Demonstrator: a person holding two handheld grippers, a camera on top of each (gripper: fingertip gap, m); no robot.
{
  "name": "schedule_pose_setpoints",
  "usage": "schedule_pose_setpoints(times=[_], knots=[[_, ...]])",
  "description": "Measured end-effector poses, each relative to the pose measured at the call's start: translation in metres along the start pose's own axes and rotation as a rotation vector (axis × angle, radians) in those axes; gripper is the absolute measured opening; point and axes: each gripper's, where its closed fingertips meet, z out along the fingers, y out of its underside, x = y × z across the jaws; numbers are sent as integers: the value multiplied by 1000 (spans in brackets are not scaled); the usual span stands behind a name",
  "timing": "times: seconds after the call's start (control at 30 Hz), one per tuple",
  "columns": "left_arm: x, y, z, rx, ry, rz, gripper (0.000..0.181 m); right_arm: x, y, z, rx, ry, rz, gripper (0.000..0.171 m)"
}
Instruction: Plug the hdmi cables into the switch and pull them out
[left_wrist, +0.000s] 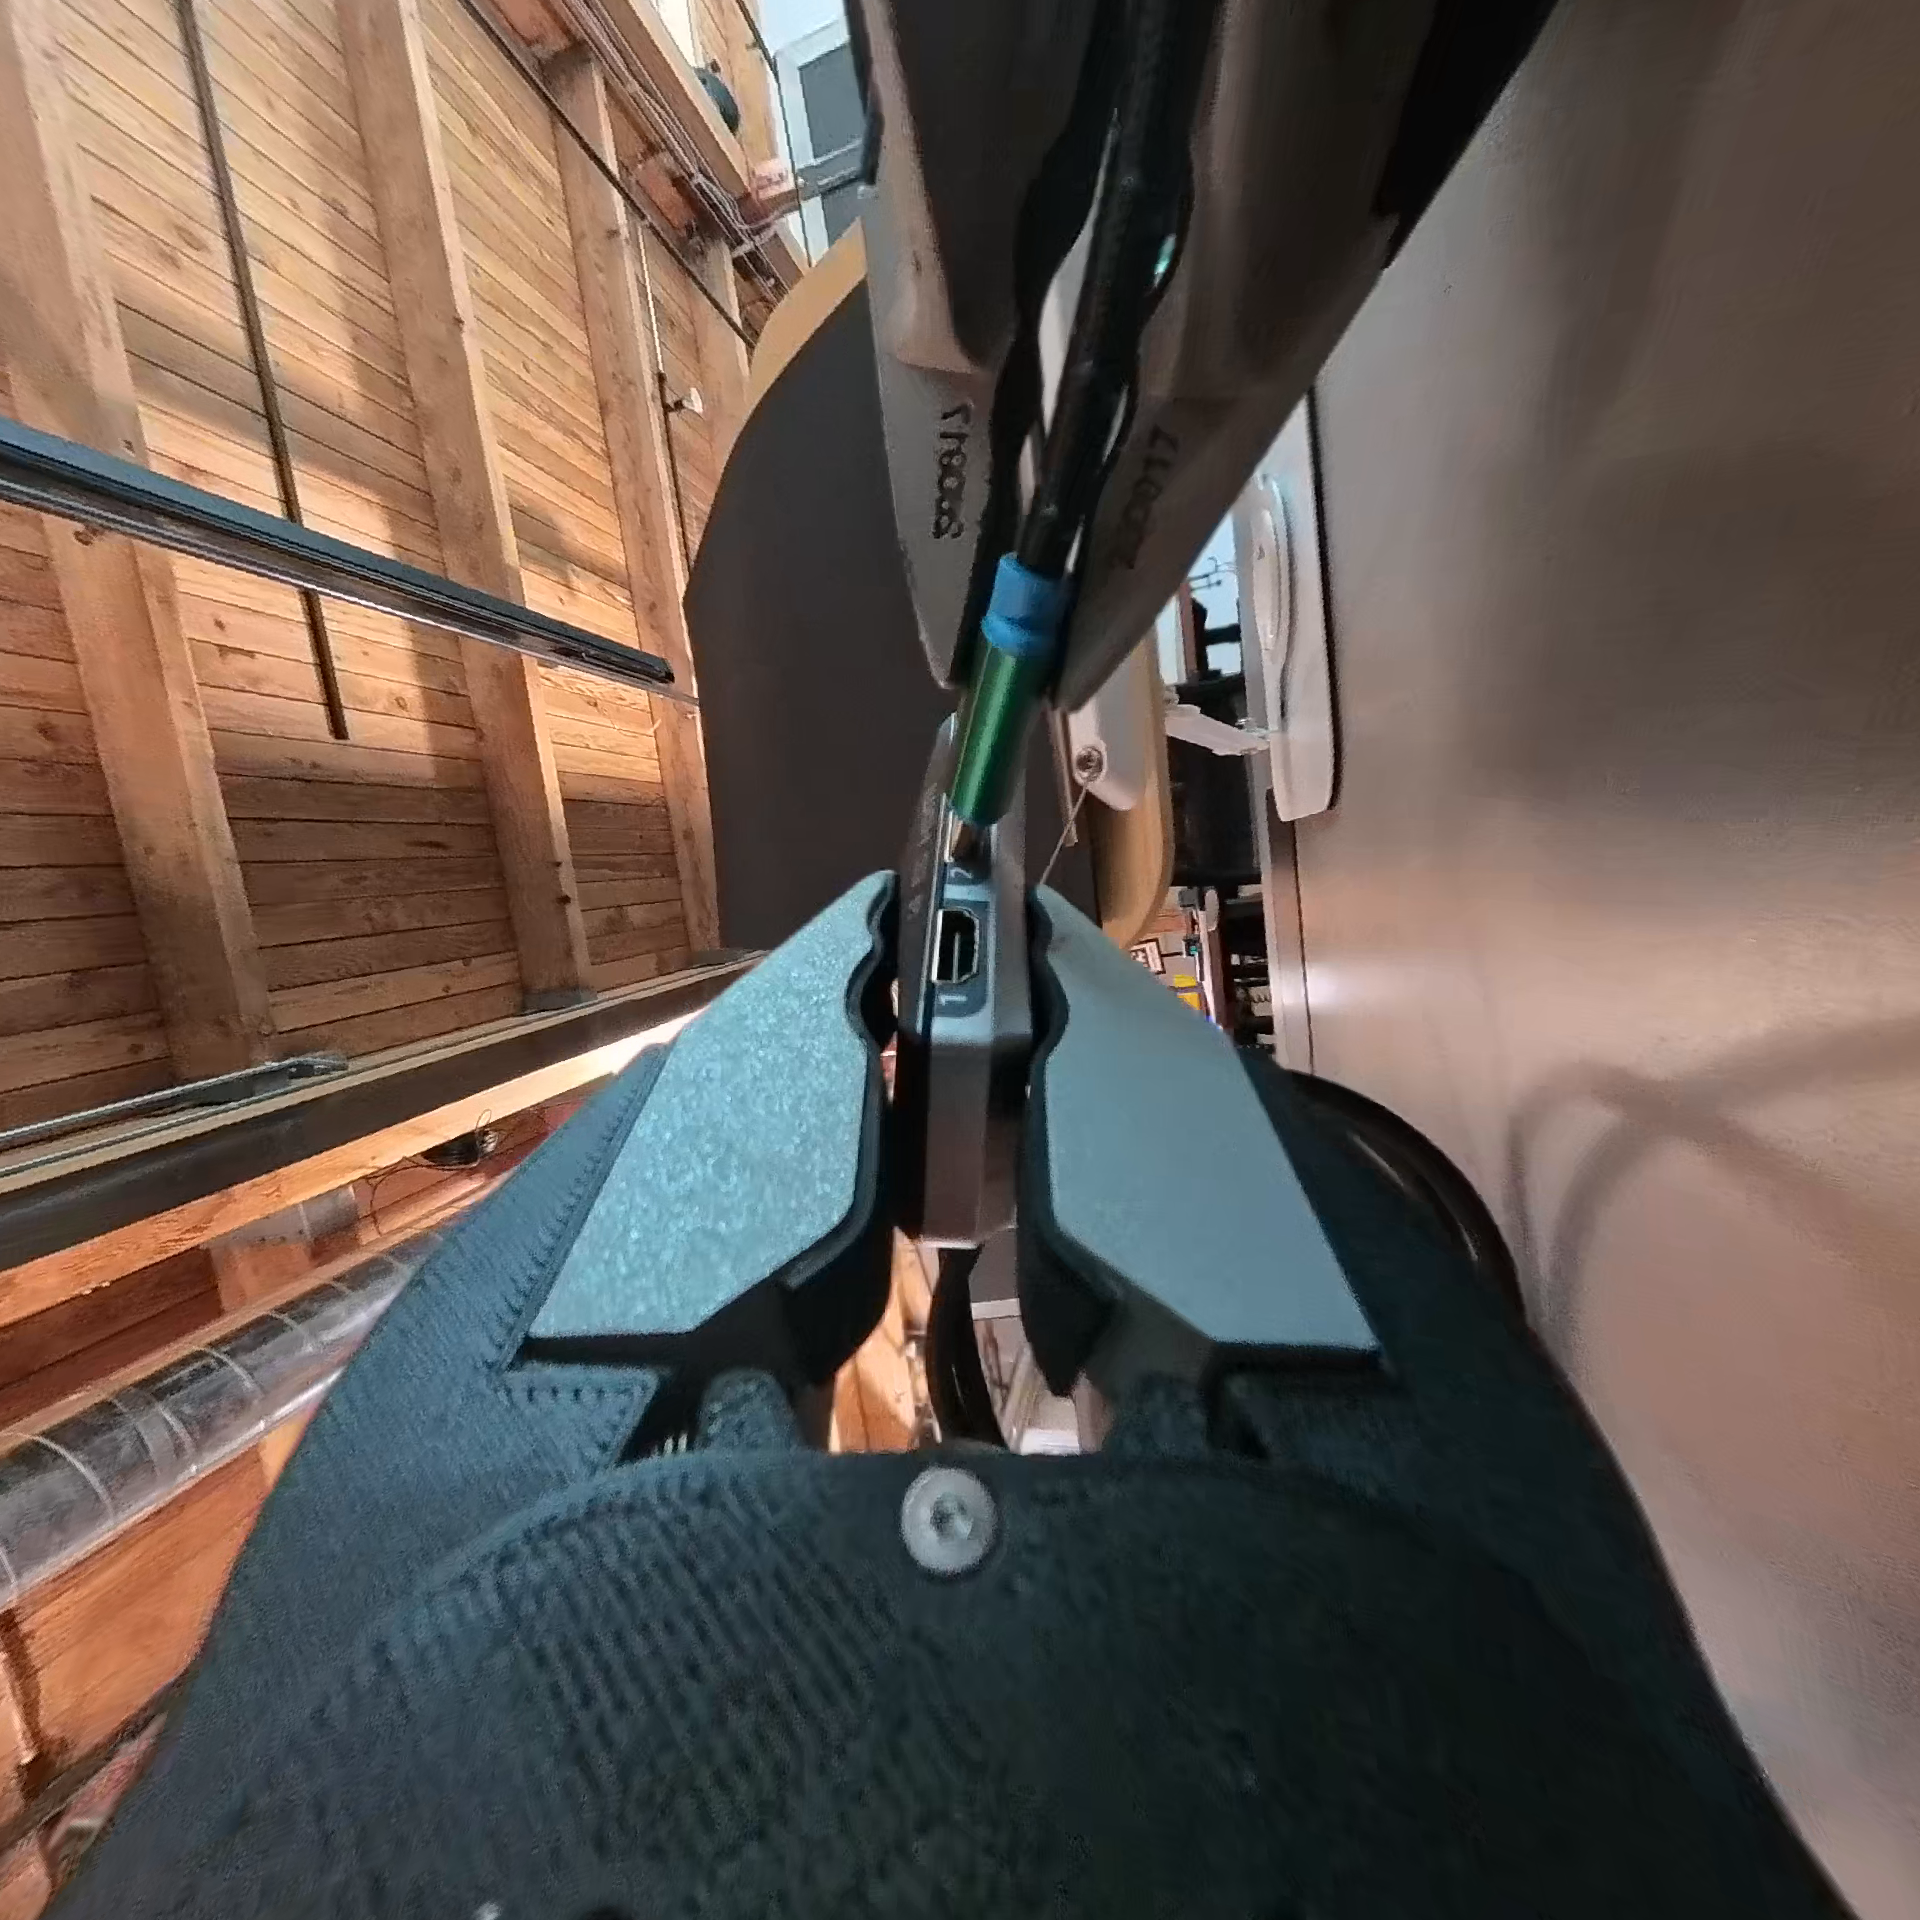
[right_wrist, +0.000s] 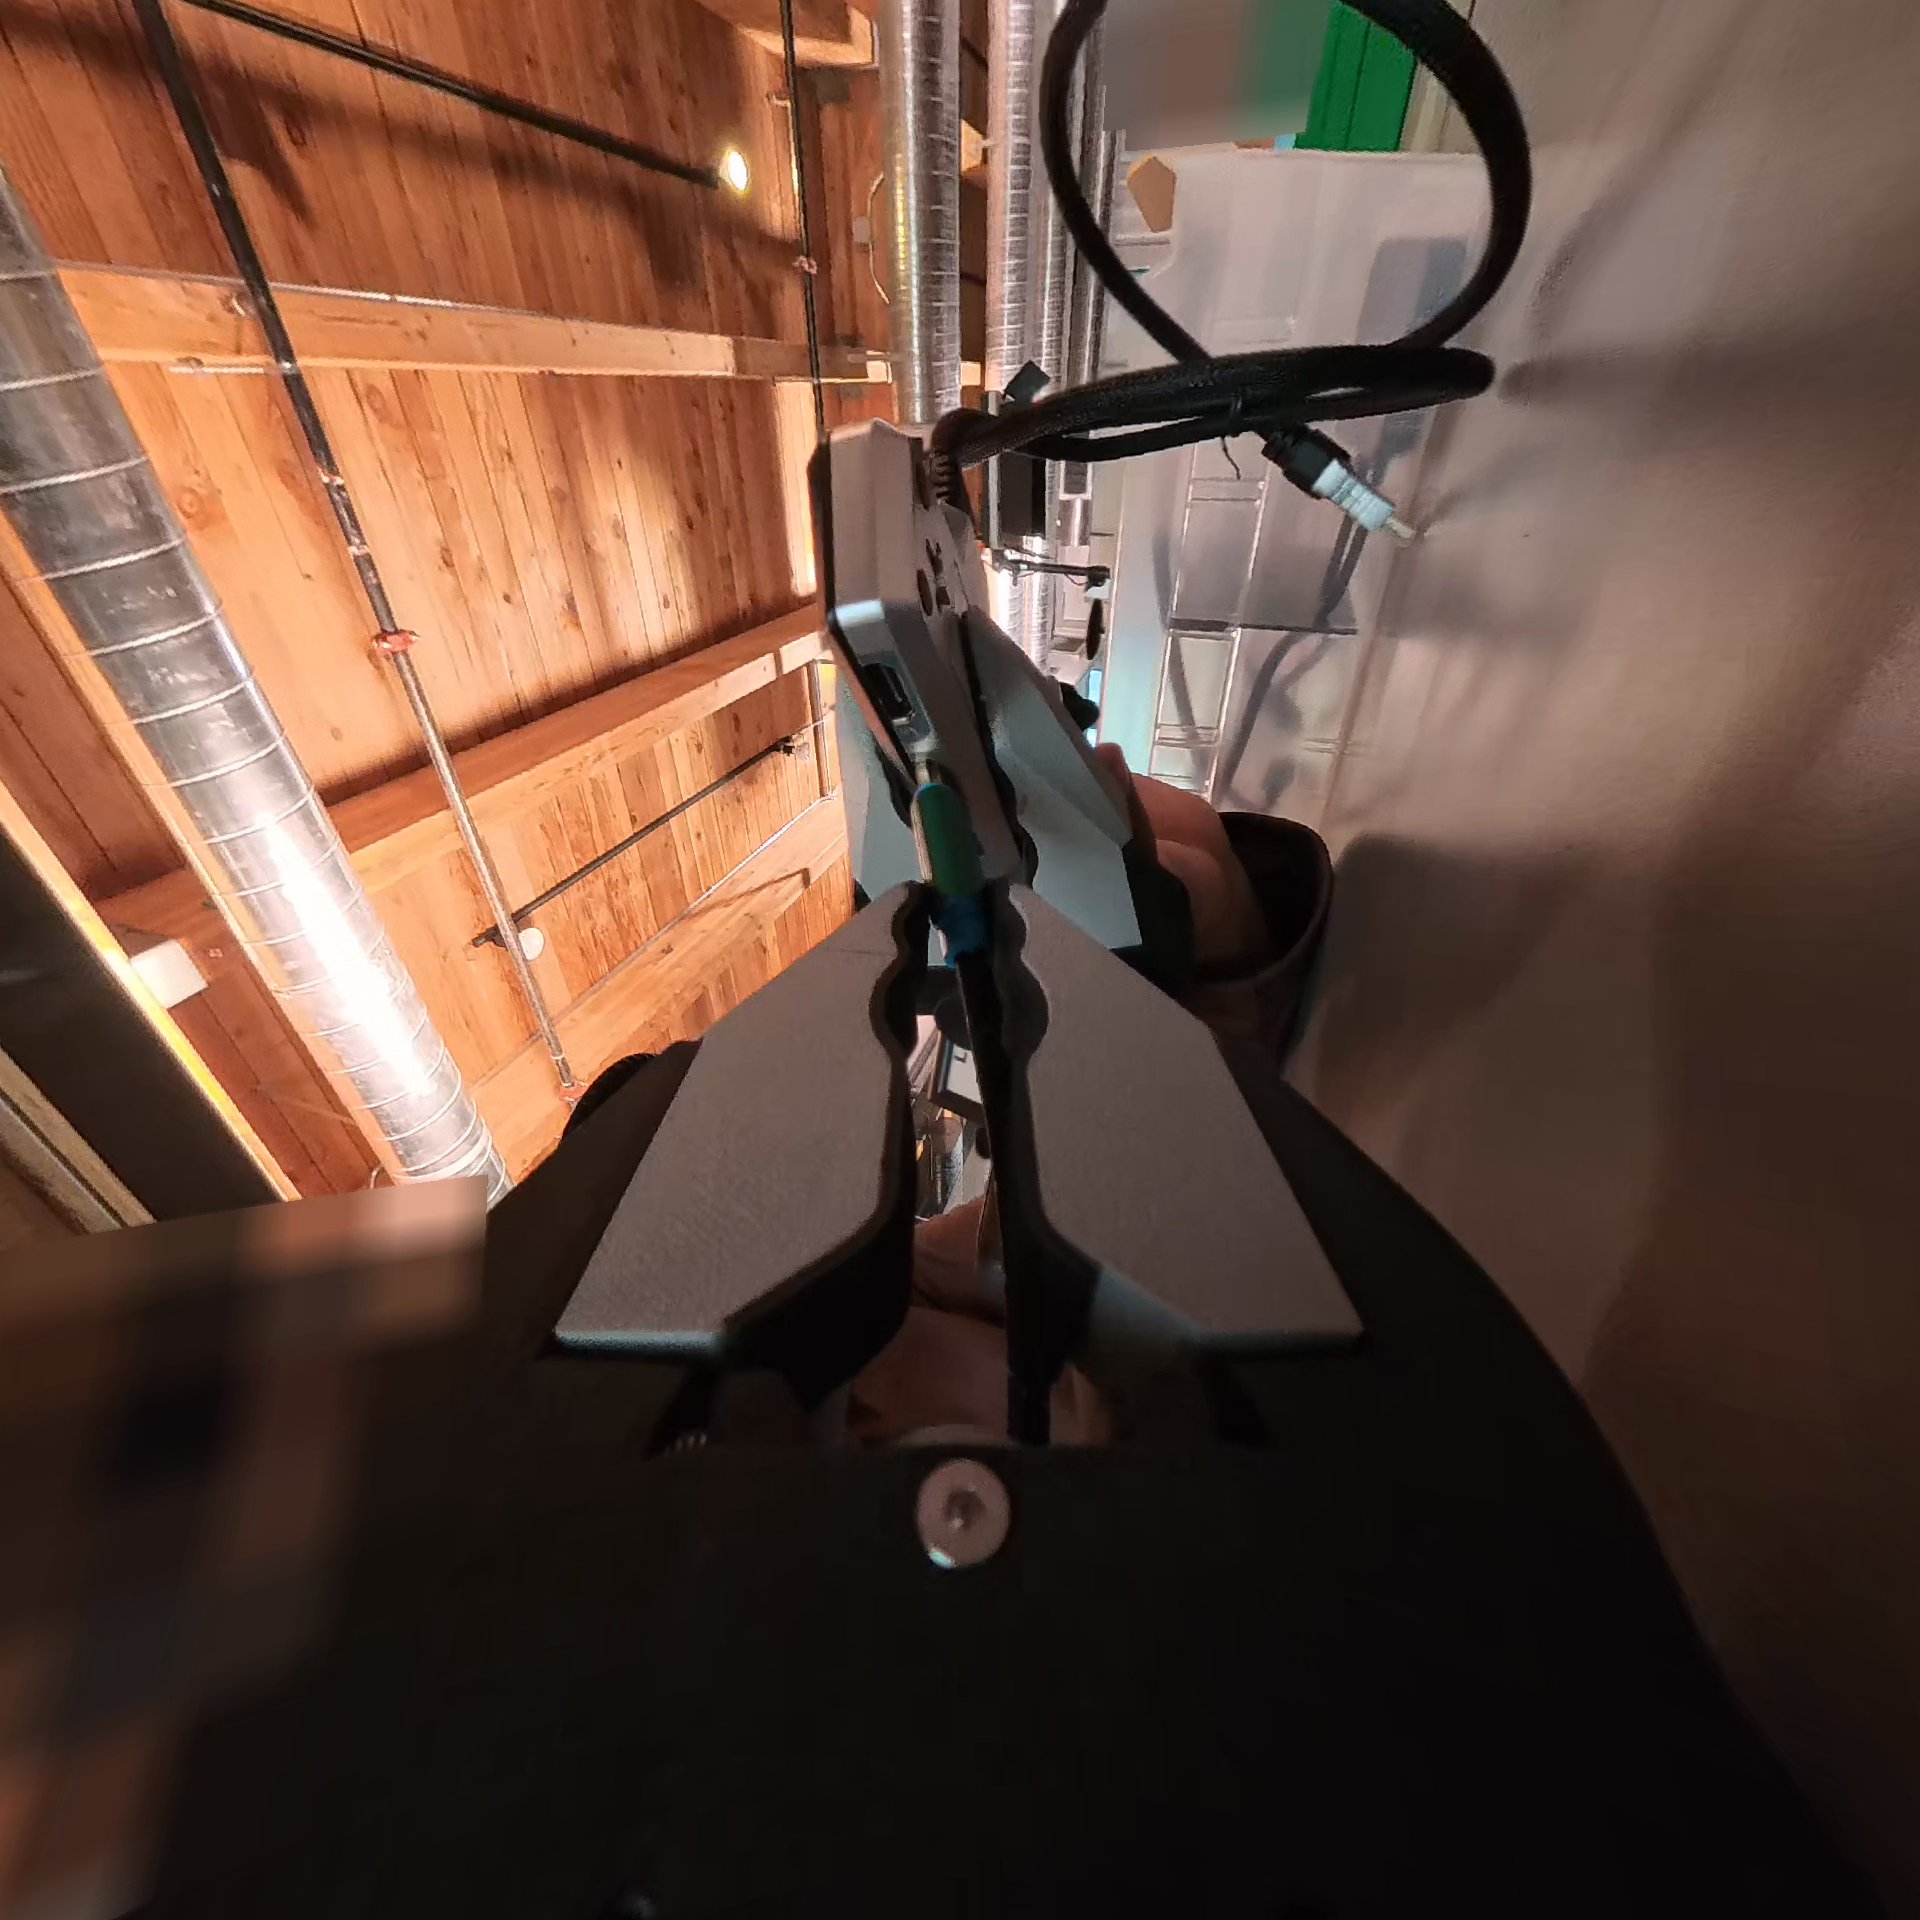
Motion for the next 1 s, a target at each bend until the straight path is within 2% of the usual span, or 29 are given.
schedule_pose_setpoints(times=[0.23, 0.4, 0.77, 1.0], knots=[[14, -8, -8, 22, 51, 0, 17, 10, 5, 0, -42, 49, -3, 6], [14, -3, -4, -6, 45, -5, 19, 7, 0, 1, -25, 23, -4, 7], [18, -7, 4, 34, 19, -18, 19, 10, -13, -1, -17, 118, -168, 7], [26, -11, 7, 55, 38, -104, 27, 12, -20, -10, -16, 223, -255, 8]])
